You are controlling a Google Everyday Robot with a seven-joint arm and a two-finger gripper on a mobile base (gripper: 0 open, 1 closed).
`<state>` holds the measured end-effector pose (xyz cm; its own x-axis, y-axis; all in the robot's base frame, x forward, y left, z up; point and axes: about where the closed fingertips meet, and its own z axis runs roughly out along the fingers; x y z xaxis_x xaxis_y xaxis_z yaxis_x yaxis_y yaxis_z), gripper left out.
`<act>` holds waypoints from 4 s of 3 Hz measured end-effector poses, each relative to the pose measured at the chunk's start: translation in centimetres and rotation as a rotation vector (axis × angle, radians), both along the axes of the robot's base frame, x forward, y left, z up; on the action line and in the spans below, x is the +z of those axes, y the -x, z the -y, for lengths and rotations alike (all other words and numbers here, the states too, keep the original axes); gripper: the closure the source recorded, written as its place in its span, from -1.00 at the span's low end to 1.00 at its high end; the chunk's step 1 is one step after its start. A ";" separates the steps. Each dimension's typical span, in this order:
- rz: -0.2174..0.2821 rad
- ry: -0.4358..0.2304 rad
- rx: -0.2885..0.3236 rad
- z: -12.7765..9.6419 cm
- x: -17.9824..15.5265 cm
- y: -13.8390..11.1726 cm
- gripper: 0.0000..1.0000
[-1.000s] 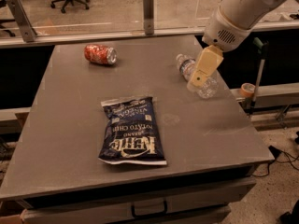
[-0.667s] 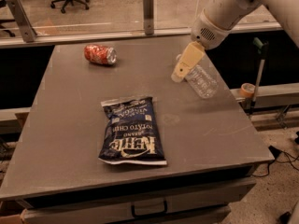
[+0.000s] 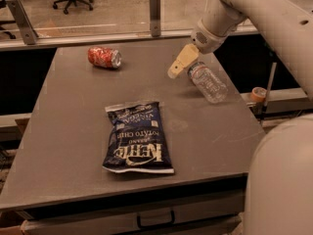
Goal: Place water bottle upright
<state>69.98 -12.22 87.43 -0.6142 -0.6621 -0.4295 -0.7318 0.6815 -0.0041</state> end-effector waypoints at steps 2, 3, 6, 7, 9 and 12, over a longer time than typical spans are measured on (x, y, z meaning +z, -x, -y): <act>-0.047 0.076 -0.202 2.7 -2.4 -1.9 -0.63; -0.053 0.101 -0.240 3.3 -2.8 -2.1 -0.16; 0.069 -0.035 -0.078 -1.3 4.0 -1.2 1.00; 0.135 -0.161 0.103 -4.8 7.6 -0.1 1.00; 0.292 -0.569 0.480 -7.5 12.2 1.9 1.00; 0.371 -0.843 0.634 -3.8 11.3 3.8 1.00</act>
Offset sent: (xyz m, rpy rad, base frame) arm 0.0243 -0.0472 -0.0272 -0.1329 0.0585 -0.3078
